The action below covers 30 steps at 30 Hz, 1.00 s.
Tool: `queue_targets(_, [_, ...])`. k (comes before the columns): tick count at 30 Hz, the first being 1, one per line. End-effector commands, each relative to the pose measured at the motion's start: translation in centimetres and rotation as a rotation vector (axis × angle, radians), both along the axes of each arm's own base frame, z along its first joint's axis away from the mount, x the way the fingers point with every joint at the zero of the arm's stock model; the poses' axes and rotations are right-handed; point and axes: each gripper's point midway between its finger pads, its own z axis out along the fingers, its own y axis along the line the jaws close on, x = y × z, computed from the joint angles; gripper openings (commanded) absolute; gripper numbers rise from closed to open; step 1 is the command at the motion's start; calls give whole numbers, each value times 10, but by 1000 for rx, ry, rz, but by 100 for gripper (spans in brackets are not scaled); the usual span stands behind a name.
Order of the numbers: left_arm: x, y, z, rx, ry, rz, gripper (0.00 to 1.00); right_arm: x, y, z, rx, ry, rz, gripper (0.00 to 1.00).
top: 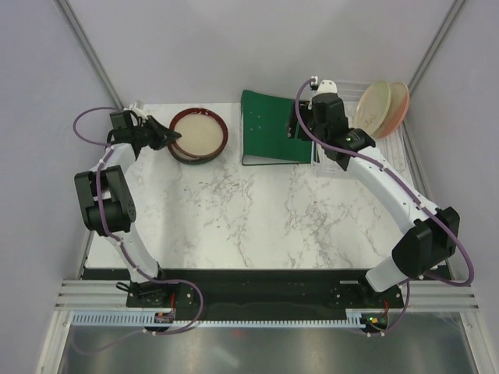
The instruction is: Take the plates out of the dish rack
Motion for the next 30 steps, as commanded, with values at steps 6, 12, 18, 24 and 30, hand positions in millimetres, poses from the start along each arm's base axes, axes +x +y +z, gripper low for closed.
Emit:
queue_targets(6, [44, 22, -1, -32, -30, 2, 2, -2, -27, 19, -20, -65, -55, 77])
queue_targets(12, [61, 34, -22, -29, 12, 50, 2, 1, -31, 14, -24, -55, -57, 77])
queue_targets(18, [67, 40, -28, -16, 26, 75, 2, 4, -41, 4, -36, -36, -82, 77])
queue_targets(24, [57, 47, -39, 25, 54, 90, 2, 8, -63, 5, -36, -38, -117, 77])
queue_targets(30, [46, 44, -63, 16, 127, 65, 29, 13, -88, 13, -44, -55, -165, 77])
